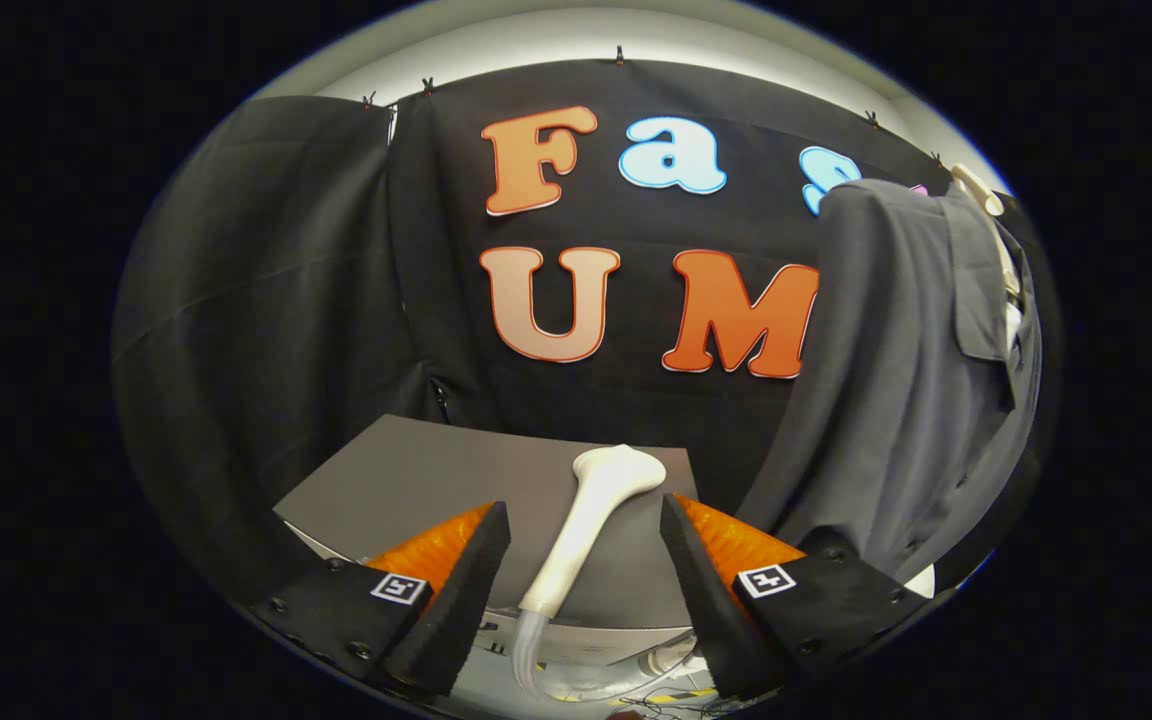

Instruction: Iron the clothes twice with a garment steamer, once on the left side and once on the right side.

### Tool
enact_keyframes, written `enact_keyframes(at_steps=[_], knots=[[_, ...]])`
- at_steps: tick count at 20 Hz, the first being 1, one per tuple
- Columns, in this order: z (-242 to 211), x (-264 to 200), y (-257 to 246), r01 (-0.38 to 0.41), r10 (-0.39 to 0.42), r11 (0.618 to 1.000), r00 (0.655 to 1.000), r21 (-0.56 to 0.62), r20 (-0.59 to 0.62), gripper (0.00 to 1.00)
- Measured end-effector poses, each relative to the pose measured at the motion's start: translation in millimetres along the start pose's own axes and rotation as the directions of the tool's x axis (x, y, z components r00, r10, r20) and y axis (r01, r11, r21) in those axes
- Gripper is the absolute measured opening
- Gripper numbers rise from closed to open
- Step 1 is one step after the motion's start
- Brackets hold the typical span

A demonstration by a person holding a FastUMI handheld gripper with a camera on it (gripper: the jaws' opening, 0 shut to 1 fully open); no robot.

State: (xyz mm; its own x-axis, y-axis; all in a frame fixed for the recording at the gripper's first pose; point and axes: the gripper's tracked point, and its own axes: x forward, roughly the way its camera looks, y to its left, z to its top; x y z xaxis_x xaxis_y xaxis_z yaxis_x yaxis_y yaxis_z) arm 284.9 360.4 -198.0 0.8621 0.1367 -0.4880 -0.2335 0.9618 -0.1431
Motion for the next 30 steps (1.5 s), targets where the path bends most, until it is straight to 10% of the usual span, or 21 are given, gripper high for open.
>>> enact_keyframes(at_steps=[16, 19, 30], knots=[[-78, 158, -22, 0.122, -0.093, 0.991, 0.919, 0.053, -0.382, 0.96], [-84, 162, -27, 0.146, -0.107, 0.987, 0.905, 0.063, -0.412, 0.74], [-80, 163, -5, 0.074, -0.003, 0.982, 0.922, 0.171, -0.387, 0.42]])
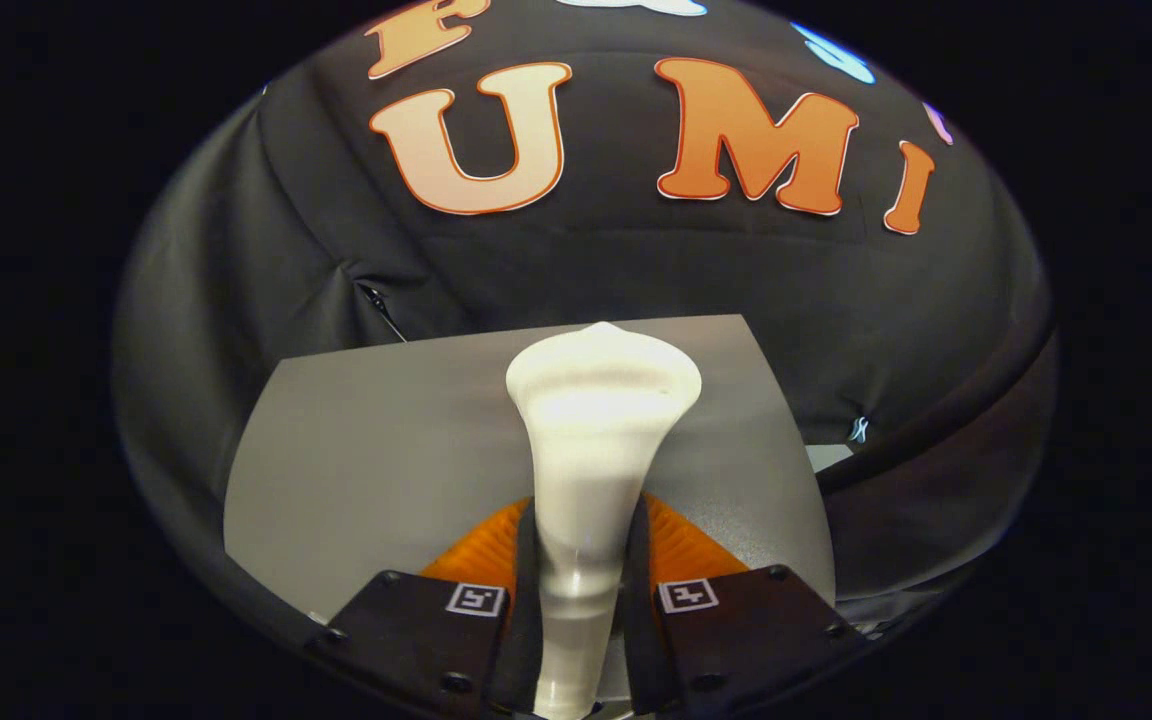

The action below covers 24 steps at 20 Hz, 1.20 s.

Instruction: Iron the clothes twice with a garment steamer, once on the left side and once on the right side.

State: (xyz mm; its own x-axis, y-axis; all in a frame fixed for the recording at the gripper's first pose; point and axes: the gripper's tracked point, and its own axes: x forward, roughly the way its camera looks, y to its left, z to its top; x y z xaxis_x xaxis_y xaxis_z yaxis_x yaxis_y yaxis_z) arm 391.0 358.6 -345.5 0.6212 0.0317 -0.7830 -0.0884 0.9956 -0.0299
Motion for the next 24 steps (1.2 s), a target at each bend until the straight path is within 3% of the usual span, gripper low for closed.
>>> enact_keyframes(at_steps=[10, 19, 24], knots=[[18, -109, 9, -0.084, 0.095, 0.994, 0.983, -0.072, 0.154, 0.41], [28, -265, -48, -0.152, 0.169, 0.986, 0.903, -0.075, 0.396, 0.41], [24, -340, -111, -0.110, 0.128, 0.992, 0.859, -0.065, 0.495, 0.40]])
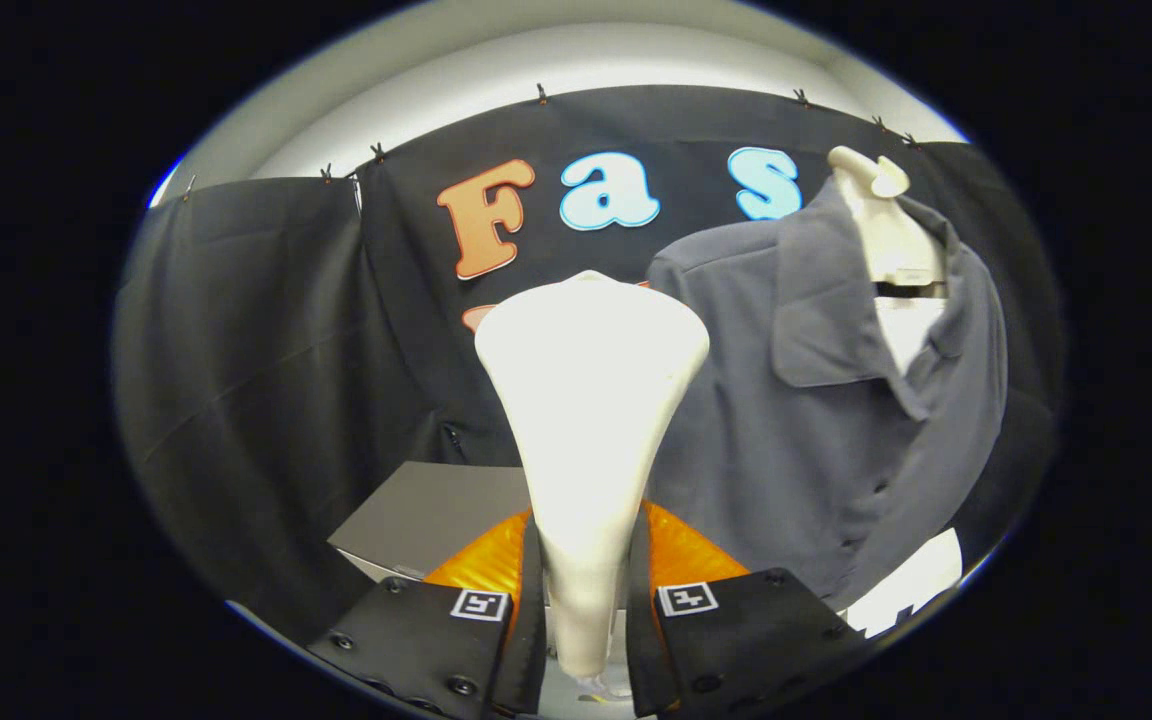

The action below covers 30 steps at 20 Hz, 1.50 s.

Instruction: Iron the clothes twice with a garment steamer, once on the left side and once on the right side.

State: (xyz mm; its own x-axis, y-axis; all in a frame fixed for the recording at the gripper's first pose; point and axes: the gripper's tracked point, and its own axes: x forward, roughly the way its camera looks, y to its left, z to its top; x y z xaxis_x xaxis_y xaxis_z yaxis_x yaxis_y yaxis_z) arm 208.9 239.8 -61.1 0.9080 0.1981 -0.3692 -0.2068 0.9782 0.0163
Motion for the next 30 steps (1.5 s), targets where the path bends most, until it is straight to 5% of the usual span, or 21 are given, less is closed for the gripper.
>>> enact_keyframes(at_steps=[9, 30], knots=[[-1, -35, -101, 0.117, -0.117, 0.993, 0.993, 0.019, 0.030, 0.40], [-68, 32, -177, 0.120, -0.124, 0.992, 0.985, -0.038, -0.119, 0.41]])
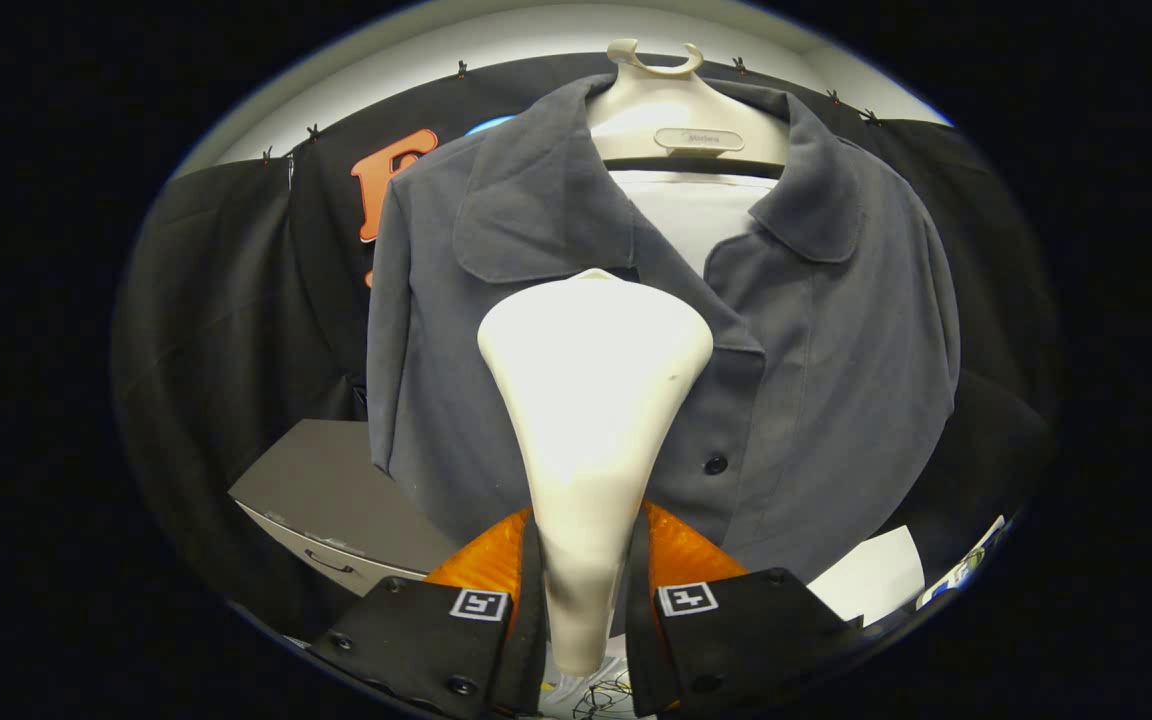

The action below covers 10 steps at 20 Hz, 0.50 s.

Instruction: Iron the clothes twice with a garment steamer, once on the left side and once on the right side.

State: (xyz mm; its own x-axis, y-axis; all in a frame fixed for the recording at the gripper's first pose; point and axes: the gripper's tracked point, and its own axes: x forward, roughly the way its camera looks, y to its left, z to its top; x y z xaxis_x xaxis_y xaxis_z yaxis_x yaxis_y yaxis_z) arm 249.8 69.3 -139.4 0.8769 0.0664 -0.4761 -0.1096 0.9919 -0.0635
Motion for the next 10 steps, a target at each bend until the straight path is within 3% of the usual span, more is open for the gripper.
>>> enact_keyframes(at_steps=[10], knots=[[-57, 11, -9, -0.016, 0.014, 1.000, 0.995, -0.015, -0.099, 0.41]])
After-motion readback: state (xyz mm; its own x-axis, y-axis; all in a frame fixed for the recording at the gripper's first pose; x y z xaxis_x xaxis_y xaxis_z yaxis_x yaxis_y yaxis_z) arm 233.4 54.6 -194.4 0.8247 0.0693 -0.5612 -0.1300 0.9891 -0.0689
